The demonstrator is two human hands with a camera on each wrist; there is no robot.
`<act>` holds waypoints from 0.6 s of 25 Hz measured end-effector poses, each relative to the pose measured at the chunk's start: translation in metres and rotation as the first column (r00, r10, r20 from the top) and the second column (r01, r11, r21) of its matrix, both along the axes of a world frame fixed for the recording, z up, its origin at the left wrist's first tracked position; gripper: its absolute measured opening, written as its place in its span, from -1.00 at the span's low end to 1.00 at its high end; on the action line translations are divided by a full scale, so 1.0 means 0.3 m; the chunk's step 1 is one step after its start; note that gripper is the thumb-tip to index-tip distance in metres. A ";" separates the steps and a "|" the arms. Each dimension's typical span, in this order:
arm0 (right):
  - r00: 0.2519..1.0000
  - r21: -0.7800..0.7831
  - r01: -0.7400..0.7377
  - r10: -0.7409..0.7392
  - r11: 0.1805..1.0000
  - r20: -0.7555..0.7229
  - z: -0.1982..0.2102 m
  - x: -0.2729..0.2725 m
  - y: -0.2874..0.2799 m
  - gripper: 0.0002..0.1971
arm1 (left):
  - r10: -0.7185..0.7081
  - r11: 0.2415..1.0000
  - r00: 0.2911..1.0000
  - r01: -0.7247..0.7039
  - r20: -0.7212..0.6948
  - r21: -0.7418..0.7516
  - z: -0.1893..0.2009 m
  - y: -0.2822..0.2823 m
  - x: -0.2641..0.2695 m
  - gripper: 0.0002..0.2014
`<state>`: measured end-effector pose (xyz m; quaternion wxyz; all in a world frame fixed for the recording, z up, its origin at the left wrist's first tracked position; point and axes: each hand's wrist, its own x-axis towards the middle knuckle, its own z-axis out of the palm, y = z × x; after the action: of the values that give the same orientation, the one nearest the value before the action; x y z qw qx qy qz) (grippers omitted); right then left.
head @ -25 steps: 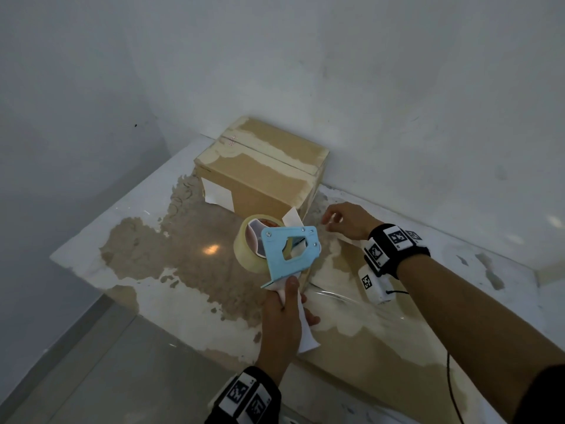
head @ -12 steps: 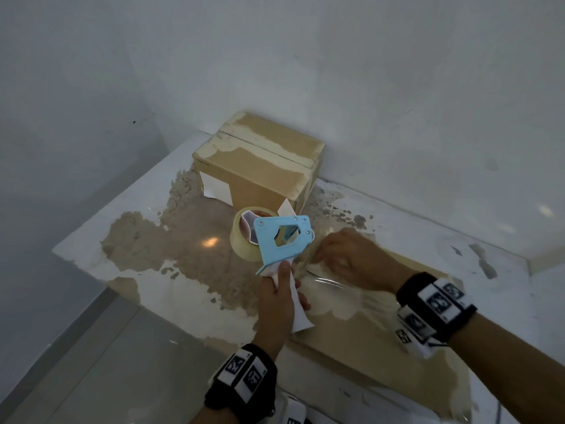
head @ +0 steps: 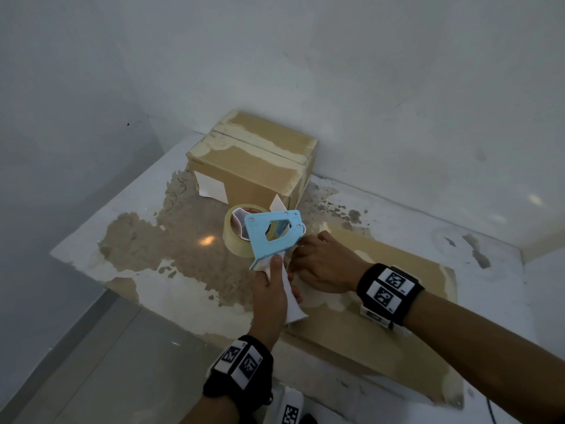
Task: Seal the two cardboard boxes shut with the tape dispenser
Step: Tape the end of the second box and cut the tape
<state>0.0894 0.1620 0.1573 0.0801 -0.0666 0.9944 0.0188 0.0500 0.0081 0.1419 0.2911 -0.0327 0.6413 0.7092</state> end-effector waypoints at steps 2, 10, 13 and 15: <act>0.999 -0.050 0.010 -0.008 0.999 0.038 0.017 -0.014 0.000 -0.52 | 0.002 1.000 1.000 -0.002 0.008 -0.009 -0.004 0.000 0.003 -0.70; 0.771 -0.693 0.461 -0.637 0.554 0.004 0.093 -0.030 0.173 -0.76 | -0.020 1.000 1.000 0.020 -0.005 -0.001 0.010 -0.003 0.005 -0.79; 0.766 -0.609 0.564 -0.630 0.557 0.132 0.064 -0.136 0.223 -0.73 | -0.025 1.000 1.000 0.025 0.000 -0.017 0.010 0.000 0.006 -0.77; 0.787 -0.496 0.606 -0.558 0.622 0.262 0.055 -0.164 0.225 -0.71 | -0.023 0.999 1.000 0.023 0.004 -0.026 0.005 0.004 0.003 -0.71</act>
<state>0.0402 0.2295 0.1737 0.0997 0.2376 0.9182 -0.3008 0.0510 0.0095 0.1433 0.2999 -0.0304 0.6503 0.6973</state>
